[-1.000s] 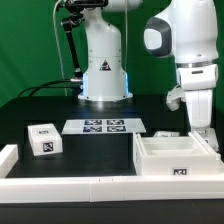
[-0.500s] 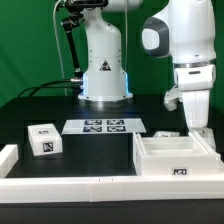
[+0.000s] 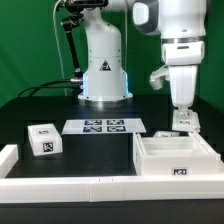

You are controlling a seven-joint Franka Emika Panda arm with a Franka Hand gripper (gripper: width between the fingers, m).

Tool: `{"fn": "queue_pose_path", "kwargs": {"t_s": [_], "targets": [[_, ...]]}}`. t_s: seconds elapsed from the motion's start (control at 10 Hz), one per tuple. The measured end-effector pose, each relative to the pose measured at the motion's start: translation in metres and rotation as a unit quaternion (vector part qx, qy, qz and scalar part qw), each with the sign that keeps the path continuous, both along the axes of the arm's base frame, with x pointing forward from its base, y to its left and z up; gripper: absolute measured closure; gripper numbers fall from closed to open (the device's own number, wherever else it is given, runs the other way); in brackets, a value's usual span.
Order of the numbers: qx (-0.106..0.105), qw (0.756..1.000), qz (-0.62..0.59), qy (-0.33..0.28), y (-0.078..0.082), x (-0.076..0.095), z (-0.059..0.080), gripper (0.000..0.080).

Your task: Assemble cabinet

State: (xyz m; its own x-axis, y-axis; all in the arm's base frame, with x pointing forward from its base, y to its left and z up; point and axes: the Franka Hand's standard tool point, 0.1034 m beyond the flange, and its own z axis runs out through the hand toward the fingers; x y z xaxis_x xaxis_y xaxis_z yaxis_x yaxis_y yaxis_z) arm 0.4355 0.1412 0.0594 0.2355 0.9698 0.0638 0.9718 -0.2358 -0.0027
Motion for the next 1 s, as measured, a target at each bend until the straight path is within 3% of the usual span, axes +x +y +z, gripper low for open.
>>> {"fn": "queue_pose_path", "kwargs": {"t_s": [0.1, 1.0], "targets": [[-0.001, 1.0, 0.006, -0.002, -0.0114, 0.0038, 0.0015, 0.0731], [0.002, 0.999, 0.039, -0.002, -0.0168, 0.0103, -0.0048, 0.0729]]}}
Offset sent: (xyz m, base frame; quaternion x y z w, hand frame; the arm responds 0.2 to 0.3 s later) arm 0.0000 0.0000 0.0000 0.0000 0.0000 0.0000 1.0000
